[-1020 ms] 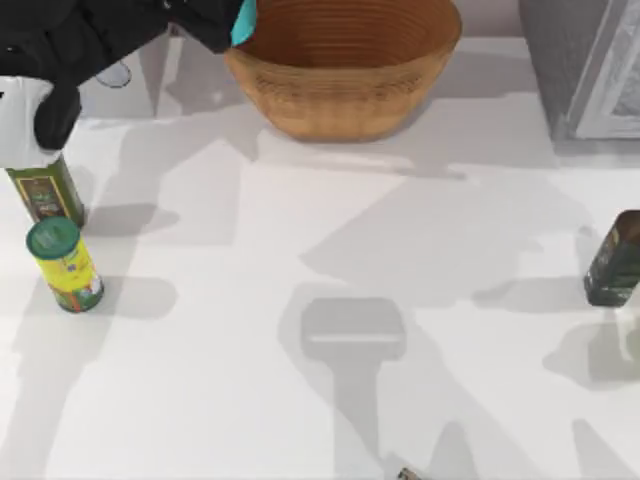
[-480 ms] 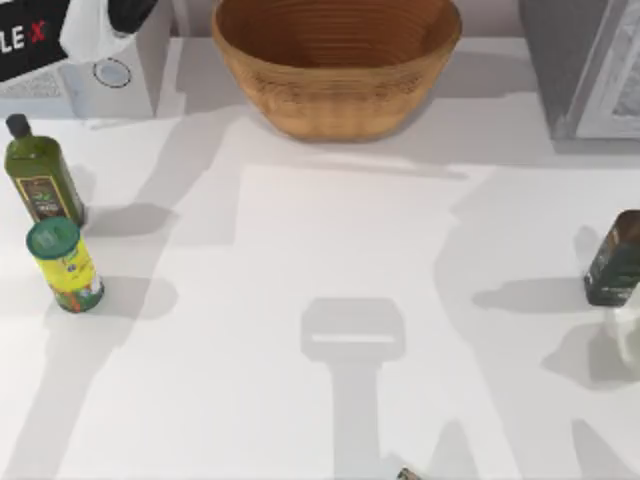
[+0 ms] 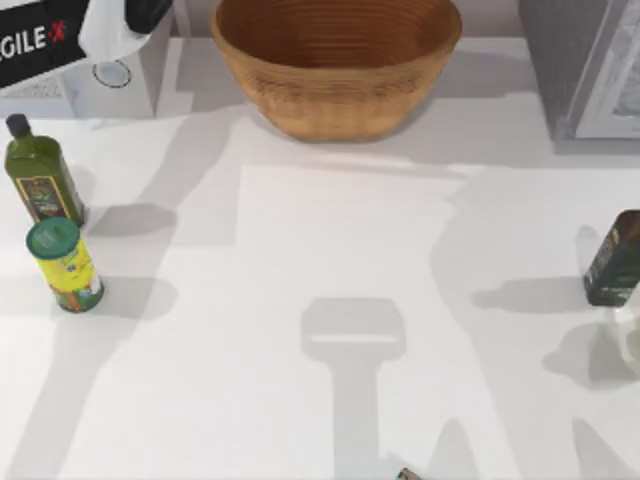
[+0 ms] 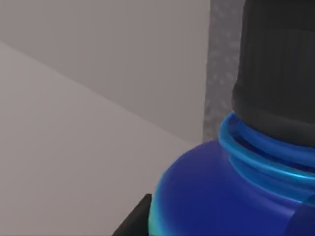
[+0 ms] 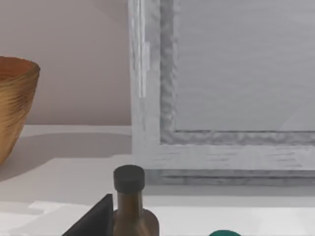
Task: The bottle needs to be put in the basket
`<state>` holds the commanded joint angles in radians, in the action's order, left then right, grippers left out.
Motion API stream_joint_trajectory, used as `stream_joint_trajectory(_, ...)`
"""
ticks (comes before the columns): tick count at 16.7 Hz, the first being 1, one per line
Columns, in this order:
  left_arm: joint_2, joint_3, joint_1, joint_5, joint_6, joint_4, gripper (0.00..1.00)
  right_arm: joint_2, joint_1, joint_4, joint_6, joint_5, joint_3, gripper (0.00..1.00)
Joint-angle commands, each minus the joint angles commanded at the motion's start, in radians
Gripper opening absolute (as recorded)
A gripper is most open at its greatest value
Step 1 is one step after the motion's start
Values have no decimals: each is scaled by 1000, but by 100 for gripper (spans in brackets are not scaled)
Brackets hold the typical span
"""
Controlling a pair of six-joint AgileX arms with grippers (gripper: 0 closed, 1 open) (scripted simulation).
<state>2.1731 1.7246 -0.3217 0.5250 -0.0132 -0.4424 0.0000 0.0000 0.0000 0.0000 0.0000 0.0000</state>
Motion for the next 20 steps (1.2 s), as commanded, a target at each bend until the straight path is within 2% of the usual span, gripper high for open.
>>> stream_joint_trajectory(8,161,177,-38,-34,2,7,0,0,0,0,0,0,0,100)
stream_joint_trajectory(13,178,194,-43,-38,3,9,0,0,0,0,0,0,0,100)
stream_joint_trajectory(20,178,194,-43,-38,3,9,53,0,0,0,0,0,0,100)
